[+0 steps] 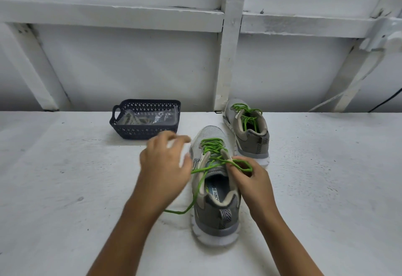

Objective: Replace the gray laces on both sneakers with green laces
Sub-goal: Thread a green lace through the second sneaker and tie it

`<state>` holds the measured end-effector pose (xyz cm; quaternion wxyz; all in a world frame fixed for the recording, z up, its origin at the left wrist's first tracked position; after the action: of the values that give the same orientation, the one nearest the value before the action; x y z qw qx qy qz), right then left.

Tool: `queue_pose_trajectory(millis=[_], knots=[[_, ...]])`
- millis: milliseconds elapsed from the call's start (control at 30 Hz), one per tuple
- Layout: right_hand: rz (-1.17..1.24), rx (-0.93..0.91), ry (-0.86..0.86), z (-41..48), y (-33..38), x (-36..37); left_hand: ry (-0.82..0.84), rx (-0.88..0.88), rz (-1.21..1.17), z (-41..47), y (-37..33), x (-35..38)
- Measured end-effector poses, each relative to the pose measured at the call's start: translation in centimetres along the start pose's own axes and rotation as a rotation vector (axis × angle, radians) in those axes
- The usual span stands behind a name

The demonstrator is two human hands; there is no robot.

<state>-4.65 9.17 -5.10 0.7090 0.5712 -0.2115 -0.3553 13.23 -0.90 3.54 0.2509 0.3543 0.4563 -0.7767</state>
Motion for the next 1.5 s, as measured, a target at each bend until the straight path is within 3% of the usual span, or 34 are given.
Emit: queue_pose_trajectory(millis=[67,133,233,300,367,500,600,800,867,967,1067,1333,1500], knots=[[-0.007,0.001,0.006,0.0,0.1,-0.1,0.025,0.171,0.076,-0.7,-3.3,1.3],[-0.018,-0.002,0.019,0.0,0.1,-0.1,0.156,0.164,0.185,-1.1,-4.2,4.0],[-0.022,0.001,0.025,0.0,0.1,-0.2,0.149,0.182,0.24,-1.0,-4.4,5.4],[-0.014,0.009,0.026,0.0,0.1,-0.2,0.147,0.201,0.157,-0.9,-4.6,5.1],[-0.013,0.014,0.033,0.1,0.1,-0.2,0.247,0.171,0.021,-0.9,-4.2,5.0],[0.018,0.014,0.027,0.3,-0.3,-0.2,0.595,0.069,-0.499,-0.9,-3.3,3.6],[0.032,0.012,0.022,0.3,-0.4,-0.1,0.802,0.091,-0.708,-1.5,-2.9,2.0],[0.025,-0.002,0.024,0.4,-0.1,0.0,0.974,0.1,-0.64,-2.9,-2.2,1.9],[0.025,0.0,0.026,0.4,-0.2,-0.1,0.937,0.057,-0.526,-2.8,-1.7,2.7],[0.022,-0.002,0.027,0.4,-0.1,-0.1,0.69,-0.034,-0.218,-1.6,-0.2,3.6],[0.01,-0.005,0.026,0.4,0.0,-0.1,0.706,-0.124,-0.087,-2.5,0.6,5.2],[-0.004,-0.002,0.028,0.3,0.2,-0.1,0.754,-0.132,-0.205,-2.7,0.4,5.5],[-0.077,-0.022,0.047,0.2,0.8,-0.2,0.809,-0.27,-0.574,-2.0,-0.1,4.3]])
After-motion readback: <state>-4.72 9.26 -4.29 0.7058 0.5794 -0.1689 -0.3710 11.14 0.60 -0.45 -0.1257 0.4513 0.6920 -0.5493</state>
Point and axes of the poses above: each hand's wrist, its own z-axis towards the middle knuckle, its own x-axis out of the palm, y = z × x, the point moved 10 cm from there along z, towards the middle knuckle, and after that the axes turned 14 degrees about -x, right-handed, at the moved point
